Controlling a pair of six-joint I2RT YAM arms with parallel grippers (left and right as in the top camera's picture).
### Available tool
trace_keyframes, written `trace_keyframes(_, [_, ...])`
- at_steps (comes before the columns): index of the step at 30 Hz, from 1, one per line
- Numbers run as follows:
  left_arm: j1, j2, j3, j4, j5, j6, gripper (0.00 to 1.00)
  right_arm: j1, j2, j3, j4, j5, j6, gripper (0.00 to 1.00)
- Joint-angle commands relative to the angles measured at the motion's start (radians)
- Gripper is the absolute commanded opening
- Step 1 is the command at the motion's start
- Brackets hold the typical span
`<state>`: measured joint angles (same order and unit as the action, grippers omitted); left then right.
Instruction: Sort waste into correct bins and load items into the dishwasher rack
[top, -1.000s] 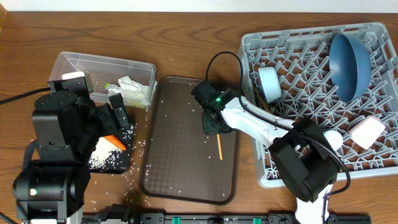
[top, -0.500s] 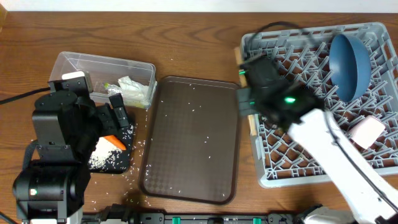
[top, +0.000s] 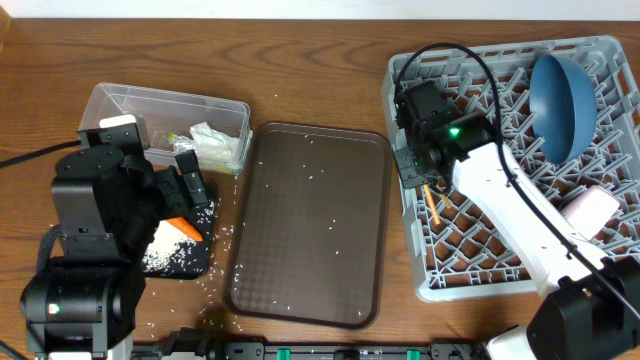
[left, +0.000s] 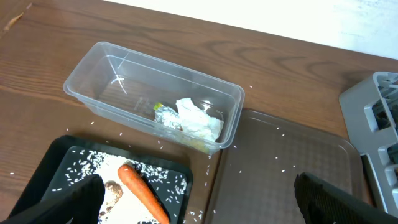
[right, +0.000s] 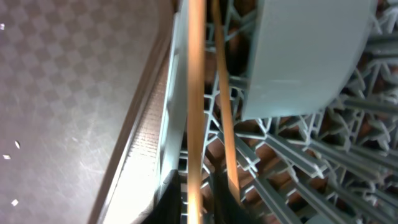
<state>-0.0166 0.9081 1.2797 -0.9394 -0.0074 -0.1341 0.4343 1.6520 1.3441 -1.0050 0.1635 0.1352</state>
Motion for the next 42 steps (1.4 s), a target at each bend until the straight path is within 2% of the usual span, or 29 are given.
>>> trace_keyframes(1, [0.004,-0.001,0.002,-0.003,-0.008,-0.009,0.98,-0.002,-0.013,-0.002,-0.001,-0.01,0.01,0.27])
trace_keyframes(5, [0.004,-0.001,0.002,-0.003,-0.008,-0.009,0.98,-0.003,-0.05,-0.002,-0.018,-0.004,0.076,0.27])
trace_keyframes(7, [0.004,-0.001,0.002,-0.003,-0.008,-0.009,0.98,-0.003,-0.074,-0.002,-0.041,0.013,0.105,0.18])
trace_keyframes(8, [0.004,-0.001,0.002,-0.003,-0.008,-0.009,0.98,-0.005,-0.089,-0.002,-0.064,0.025,0.122,0.04])
trace_keyframes(9, [0.004,-0.001,0.002,-0.003,-0.008,-0.009,0.98,-0.007,-0.095,-0.002,-0.078,0.029,0.132,0.01])
trace_keyframes(14, [0.004,-0.001,0.002,-0.003,-0.008,-0.009,0.98,-0.024,-0.096,-0.027,-0.157,0.035,0.141,0.01])
trace_keyframes(15, [0.004,-0.001,0.002,-0.003,-0.008,-0.009,0.98,-0.026,-0.096,-0.043,-0.154,0.035,0.14,0.05])
trace_keyframes(16, [0.004,-0.001,0.002,-0.003,-0.008,-0.009,0.98,-0.028,-0.096,-0.057,-0.148,0.036,0.136,0.2])
trace_keyframes(17, [0.004,-0.001,0.002,-0.003,-0.008,-0.009,0.98,-0.029,-0.096,-0.074,-0.138,0.037,0.128,0.4])
trace_keyframes(18, [0.004,-0.001,0.002,-0.002,-0.008,-0.009,0.98,-0.029,-0.096,-0.093,-0.127,0.043,0.127,0.46])
trace_keyframes(21, [0.004,-0.001,0.002,-0.003,-0.008,-0.009,0.98,-0.04,-0.096,-0.144,-0.087,0.049,0.127,0.36])
trace_keyframes(26, [0.004,-0.001,0.002,-0.003,-0.008,-0.009,0.98,-0.069,-0.096,-0.2,-0.043,0.042,0.127,0.31])
trace_keyframes(29, [0.004,-0.001,0.002,-0.003,-0.008,-0.009,0.98,-0.074,-0.096,-0.211,-0.03,0.009,0.125,0.21])
trace_keyframes(32, [0.004,-0.001,0.002,-0.003,-0.008,-0.009,0.98,-0.07,-0.099,-0.206,-0.023,-0.043,0.1,0.15])
trace_keyframes(37, [0.004,-0.001,0.002,-0.003,-0.008,-0.009,0.98,-0.067,-0.133,-0.177,-0.016,-0.182,0.026,0.11])
trace_keyframes(38, [0.004,-0.001,0.002,-0.003,-0.008,-0.009,0.98,-0.067,-0.145,-0.173,-0.016,-0.19,0.024,0.13])
trace_keyframes(39, [0.004,-0.001,0.002,-0.003,-0.008,-0.009,0.98,-0.067,-0.154,-0.172,-0.016,-0.182,0.024,0.2])
trace_keyframes(40, [0.004,-0.001,0.002,-0.002,-0.008,-0.009,0.98,-0.067,-0.169,-0.172,-0.023,-0.153,0.034,0.38])
trace_keyframes(42, [0.004,-0.001,0.002,-0.003,-0.008,-0.009,0.98,-0.067,-0.197,-0.171,-0.029,-0.117,0.051,0.45])
